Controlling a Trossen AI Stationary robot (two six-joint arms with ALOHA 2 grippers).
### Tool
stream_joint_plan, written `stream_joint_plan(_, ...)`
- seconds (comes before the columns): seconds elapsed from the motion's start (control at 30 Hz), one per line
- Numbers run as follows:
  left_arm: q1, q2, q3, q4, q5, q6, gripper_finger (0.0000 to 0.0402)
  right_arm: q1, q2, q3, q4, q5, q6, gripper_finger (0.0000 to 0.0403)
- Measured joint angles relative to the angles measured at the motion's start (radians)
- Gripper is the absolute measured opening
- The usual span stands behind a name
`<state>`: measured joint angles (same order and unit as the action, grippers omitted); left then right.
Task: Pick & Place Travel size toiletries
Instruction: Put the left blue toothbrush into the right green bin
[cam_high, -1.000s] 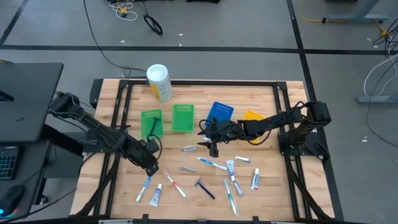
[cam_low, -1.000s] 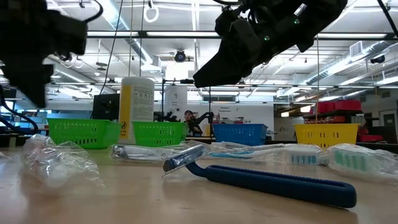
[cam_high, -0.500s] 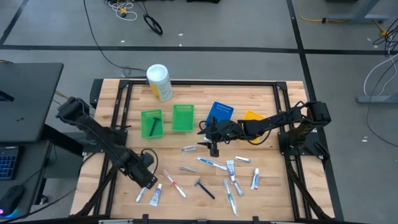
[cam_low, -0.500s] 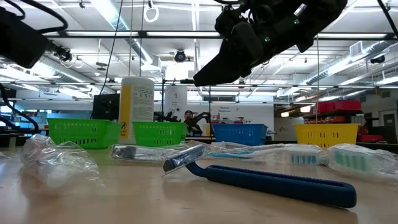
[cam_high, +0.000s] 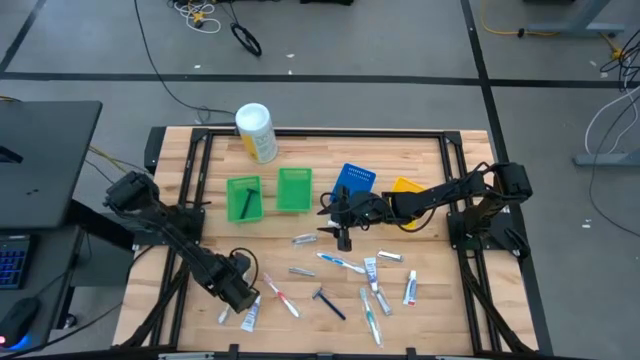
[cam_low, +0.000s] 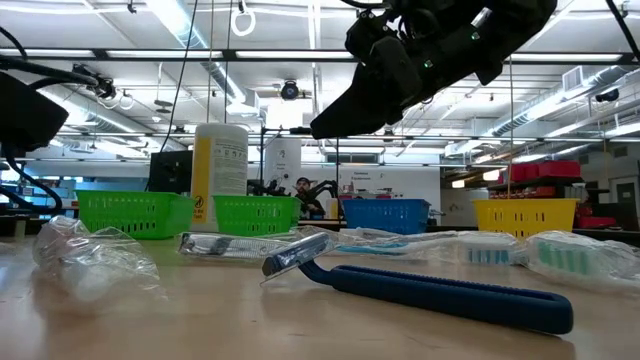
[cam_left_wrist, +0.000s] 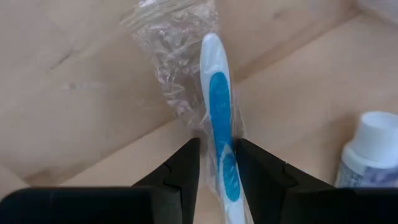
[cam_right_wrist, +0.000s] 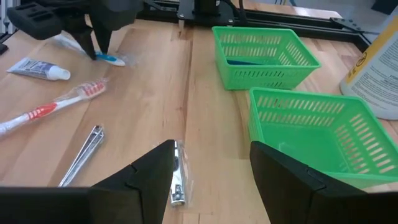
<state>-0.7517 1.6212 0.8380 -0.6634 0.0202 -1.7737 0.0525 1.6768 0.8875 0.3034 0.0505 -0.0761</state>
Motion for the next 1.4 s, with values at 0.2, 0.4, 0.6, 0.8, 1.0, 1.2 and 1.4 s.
stream_joint_plan(0.2,-0.001,0.000,-0.001,-0.001,-0.073,0.036,0.0114,-0.009,0.000,0.000,0.018,0.000,0.000,0.0220)
stream_joint_plan(0.4,0.000,0.000,-0.002,-0.002,-0.084,0.023,0.0107,-0.009,0.000,0.000,0.018,0.000,0.000,0.0220)
stream_joint_plan(0.6,0.004,0.000,-0.002,-0.020,-0.090,0.059,0.0038,-0.009,0.000,0.000,0.018,0.000,0.000,0.0220)
stream_joint_plan(0.8,0.013,-0.004,-0.002,-0.041,-0.193,0.034,0.0025,-0.009,0.000,0.000,0.018,0.000,0.000,0.0220)
stream_joint_plan(1.0,0.077,-0.060,0.013,-0.087,-0.295,0.138,0.0022,-0.009,0.000,0.000,0.017,0.000,-0.003,0.0220)
stream_joint_plan(1.2,0.212,-0.188,0.024,-0.136,-0.458,0.364,0.0002,-0.009,0.000,0.000,0.015,0.000,-0.003,0.0220)
stream_joint_plan(1.4,0.415,-0.343,0.025,-0.088,-0.587,0.678,0.0001,-0.009,0.000,0.000,0.012,0.000,0.000,0.0220)
